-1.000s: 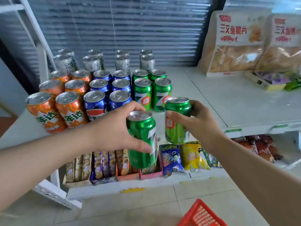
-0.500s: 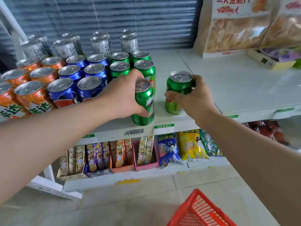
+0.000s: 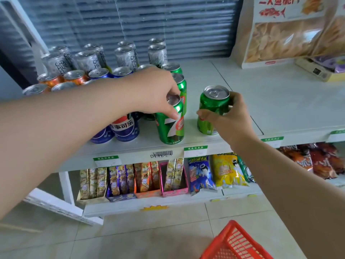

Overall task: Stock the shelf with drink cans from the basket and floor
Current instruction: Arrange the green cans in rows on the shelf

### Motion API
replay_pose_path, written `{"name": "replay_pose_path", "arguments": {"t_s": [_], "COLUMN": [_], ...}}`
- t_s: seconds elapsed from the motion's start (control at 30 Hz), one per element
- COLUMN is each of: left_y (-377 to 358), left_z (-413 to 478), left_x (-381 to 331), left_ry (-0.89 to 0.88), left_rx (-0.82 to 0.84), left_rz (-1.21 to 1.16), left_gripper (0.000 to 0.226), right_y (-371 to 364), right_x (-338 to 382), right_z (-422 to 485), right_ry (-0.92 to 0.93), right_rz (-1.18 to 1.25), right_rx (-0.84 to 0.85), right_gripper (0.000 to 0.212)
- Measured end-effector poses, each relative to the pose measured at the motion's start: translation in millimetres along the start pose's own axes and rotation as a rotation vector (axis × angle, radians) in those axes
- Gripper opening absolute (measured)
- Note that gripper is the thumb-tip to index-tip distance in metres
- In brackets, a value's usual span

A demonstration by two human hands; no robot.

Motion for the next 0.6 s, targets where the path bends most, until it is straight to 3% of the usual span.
{"name": "replay_pose_path", "arguments": {"t_s": [0.17,0.3,0.6], "left_y": [0.0,-2.1,-6.5], "left_z": [1.1,-0.5,-2.0], "left_x": [6.5,18.9,30.9], "left_ry": [-0.057,-0.071,-0.096], "left_rx": [0.06,0.011,-0.068], "left_rz": [0.049,0.11,0.231], "left_gripper": [0.061,0.05,0.048], "right_y": [-0.6,-2.7,-6.5], "right_x": [-1.1,-1.7,-2.5], "right_z": [-0.8,-1.1,0.8], "right_ry": [0.008,0.027,0.042], "right_rz": [0.018,0.023,0.026], "right_rx": [-0.003,-0.007,-0.002], "right_gripper": [0.075,0.072,0.071]}}
Point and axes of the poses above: each hand's wrist, its own z-axis towards the middle knuckle, its own y-axis out of the back of the hand, x = y × z, the point moved 9 cm from there along z, towards the middle knuckle, and after that the axes turned 14 degrees about -x, right-handed, at the moved point
